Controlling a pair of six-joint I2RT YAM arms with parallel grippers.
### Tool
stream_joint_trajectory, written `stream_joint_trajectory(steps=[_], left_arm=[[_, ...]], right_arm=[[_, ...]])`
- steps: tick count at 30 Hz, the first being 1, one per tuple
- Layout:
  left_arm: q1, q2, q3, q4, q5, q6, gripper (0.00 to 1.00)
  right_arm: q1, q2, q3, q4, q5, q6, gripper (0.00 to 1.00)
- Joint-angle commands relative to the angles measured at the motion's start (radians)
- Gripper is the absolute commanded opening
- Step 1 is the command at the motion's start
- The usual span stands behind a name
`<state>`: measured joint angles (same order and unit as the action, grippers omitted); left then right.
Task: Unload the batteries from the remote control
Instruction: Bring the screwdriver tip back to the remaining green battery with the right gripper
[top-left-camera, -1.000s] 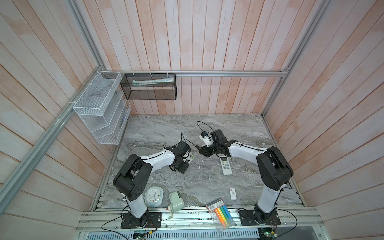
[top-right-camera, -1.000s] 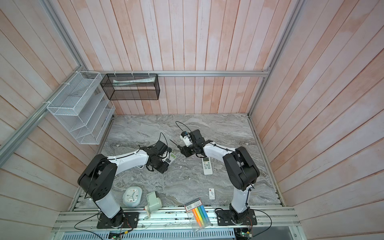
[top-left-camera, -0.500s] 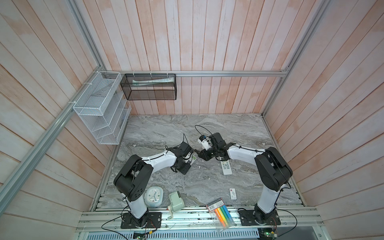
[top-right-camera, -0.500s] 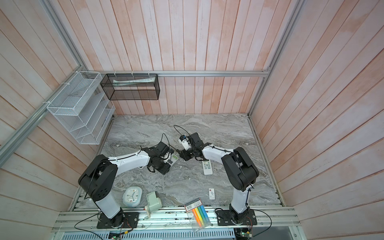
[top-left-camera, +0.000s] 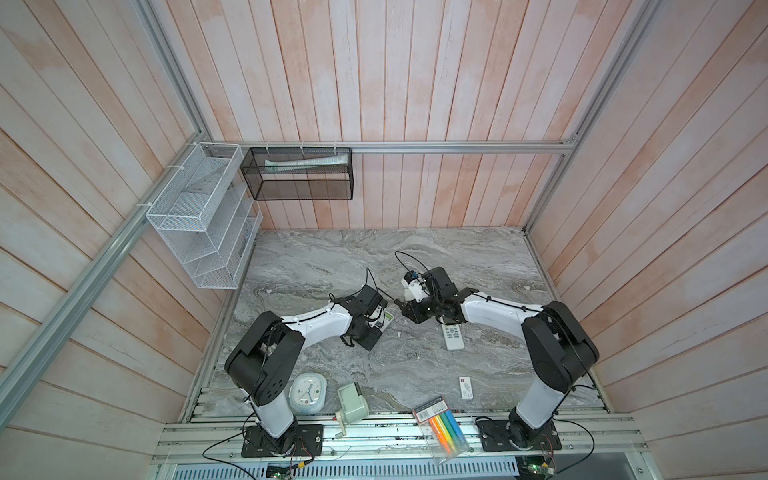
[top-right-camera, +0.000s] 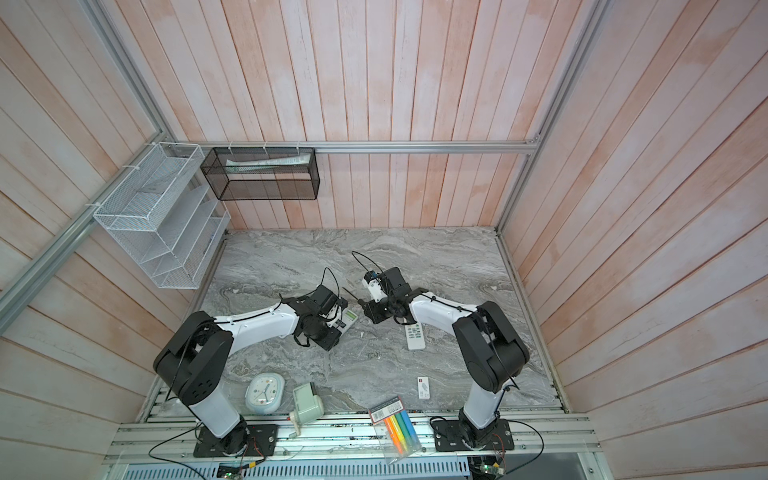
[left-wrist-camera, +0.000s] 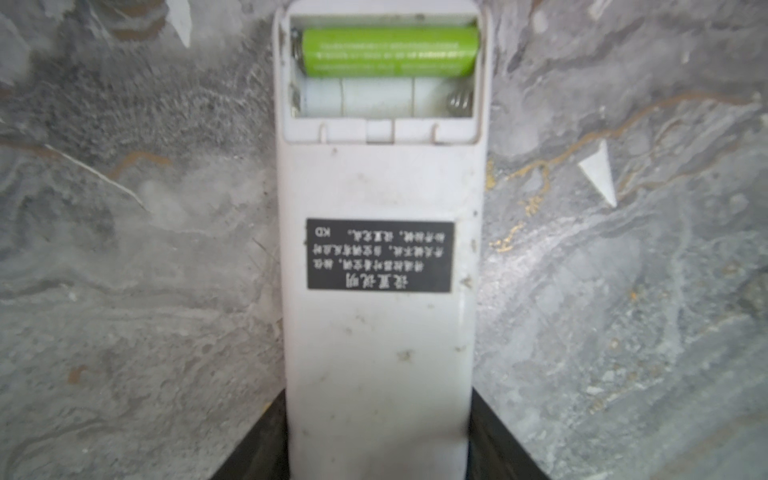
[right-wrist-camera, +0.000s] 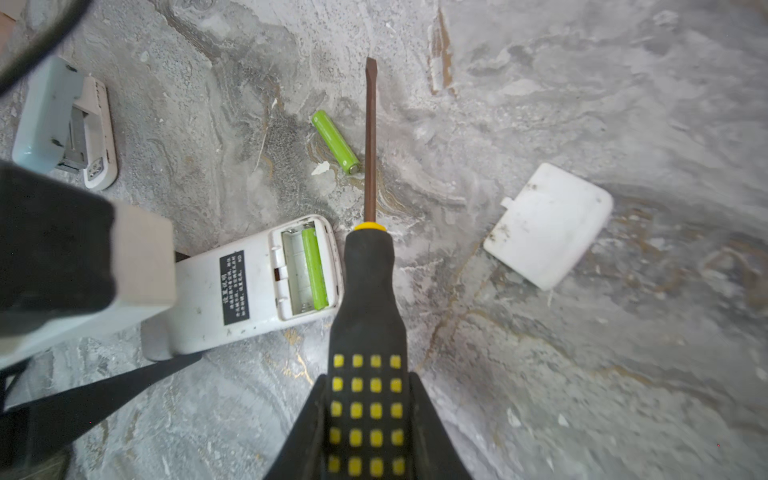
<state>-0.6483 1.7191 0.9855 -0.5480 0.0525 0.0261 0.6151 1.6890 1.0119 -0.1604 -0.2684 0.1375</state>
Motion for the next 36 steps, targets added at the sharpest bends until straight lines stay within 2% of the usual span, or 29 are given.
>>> stream_joint_trajectory(steps=[1,8,15,28,36], left_arm=[[-0.013,-0.004,-0.043,-0.013,0.052,-0.002,0.62],[-0.044,0.008,-0.032,0.014,0.026,-0.026,0.60],[-0.074,0.028,-0.025,0.032,-0.001,-0.085,0.60],[-0.096,0.042,-0.022,0.034,-0.058,-0.178,0.58],[-0.104,0.048,-0.021,0.044,-0.062,-0.186,0.58]], right_arm=[[0.027,-0.108,-0.040,-0.082,0.086,0.044,0.00],[0.122,-0.255,-0.128,-0.234,0.177,0.133,0.00],[0.213,-0.323,-0.156,-0.351,0.254,0.232,0.00],[0.292,-0.273,-0.081,-0.449,0.314,0.300,0.00],[0.308,-0.284,-0.062,-0.478,0.322,0.315,0.00]])
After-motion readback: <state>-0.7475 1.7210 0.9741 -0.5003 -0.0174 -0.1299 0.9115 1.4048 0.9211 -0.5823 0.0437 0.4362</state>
